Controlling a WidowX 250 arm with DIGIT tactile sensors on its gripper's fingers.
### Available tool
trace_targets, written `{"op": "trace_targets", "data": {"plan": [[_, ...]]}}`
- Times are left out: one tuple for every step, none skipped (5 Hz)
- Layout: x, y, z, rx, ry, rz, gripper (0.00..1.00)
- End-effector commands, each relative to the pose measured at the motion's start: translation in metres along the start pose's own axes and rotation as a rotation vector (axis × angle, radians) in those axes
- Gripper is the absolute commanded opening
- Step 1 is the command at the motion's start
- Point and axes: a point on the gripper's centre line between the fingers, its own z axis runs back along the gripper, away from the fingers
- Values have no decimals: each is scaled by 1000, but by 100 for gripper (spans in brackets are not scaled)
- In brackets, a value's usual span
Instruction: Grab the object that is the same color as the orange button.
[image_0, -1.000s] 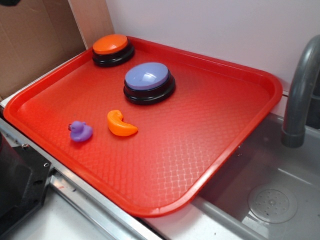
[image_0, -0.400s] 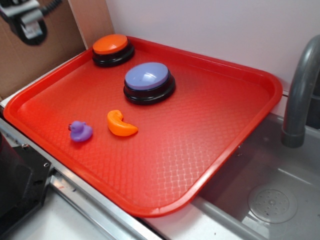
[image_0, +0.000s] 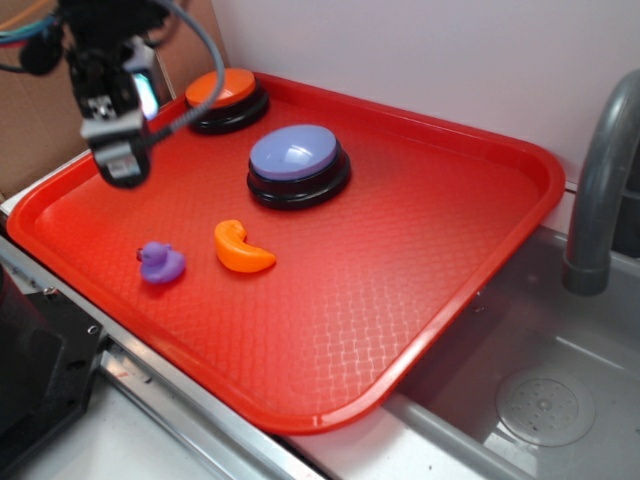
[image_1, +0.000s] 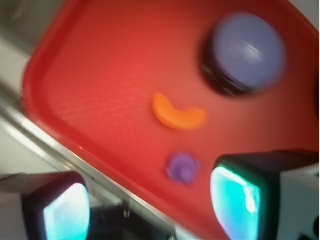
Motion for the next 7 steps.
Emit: {"op": "trace_targets", "data": {"plan": [[26,7,-44,29,-20,-326,100],[31,5,-63,83,-44,-426,100],[26,4,-72,107,-64,-454,100],[21,3,-78,108,-95,-459,100],[19,8,-89,83,-72,-422,100],[17,10,-93,78,-68,-401,100],[17,10,-94,79,-67,-401,100]]}}
